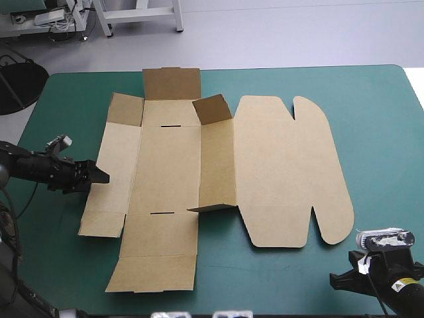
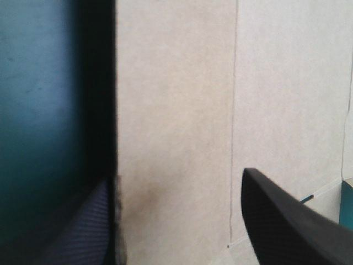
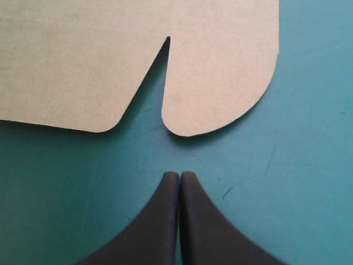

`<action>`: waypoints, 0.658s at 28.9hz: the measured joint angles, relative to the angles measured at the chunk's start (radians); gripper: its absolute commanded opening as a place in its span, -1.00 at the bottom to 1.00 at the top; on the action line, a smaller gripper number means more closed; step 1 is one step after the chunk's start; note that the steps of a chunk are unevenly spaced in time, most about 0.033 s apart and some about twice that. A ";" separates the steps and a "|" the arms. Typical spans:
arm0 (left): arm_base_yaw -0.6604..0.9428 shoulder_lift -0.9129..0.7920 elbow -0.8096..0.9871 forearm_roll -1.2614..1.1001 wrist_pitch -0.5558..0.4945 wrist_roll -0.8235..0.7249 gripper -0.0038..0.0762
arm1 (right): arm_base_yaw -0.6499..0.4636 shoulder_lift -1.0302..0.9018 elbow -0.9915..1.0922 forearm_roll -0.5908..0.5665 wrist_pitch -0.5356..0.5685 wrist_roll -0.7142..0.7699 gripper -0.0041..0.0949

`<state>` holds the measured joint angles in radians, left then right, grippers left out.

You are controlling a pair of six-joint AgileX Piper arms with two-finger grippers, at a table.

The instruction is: Fold the box

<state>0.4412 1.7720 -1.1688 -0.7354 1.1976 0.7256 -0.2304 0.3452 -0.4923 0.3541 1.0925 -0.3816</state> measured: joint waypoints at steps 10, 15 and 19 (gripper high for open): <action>-0.071 0.000 0.000 0.000 -0.001 -0.019 0.28 | 0.000 0.000 0.000 0.000 0.000 0.000 -0.94; -0.108 0.000 0.000 0.000 -0.001 -0.042 0.28 | 0.000 0.000 0.000 0.000 0.000 0.000 -0.94; -0.133 0.000 0.000 0.000 -0.001 -0.062 0.26 | 0.000 0.000 0.000 0.000 0.000 0.000 -0.94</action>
<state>0.3079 1.7720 -1.1688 -0.7354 1.1965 0.6632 -0.2304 0.3452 -0.4923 0.3541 1.0925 -0.3816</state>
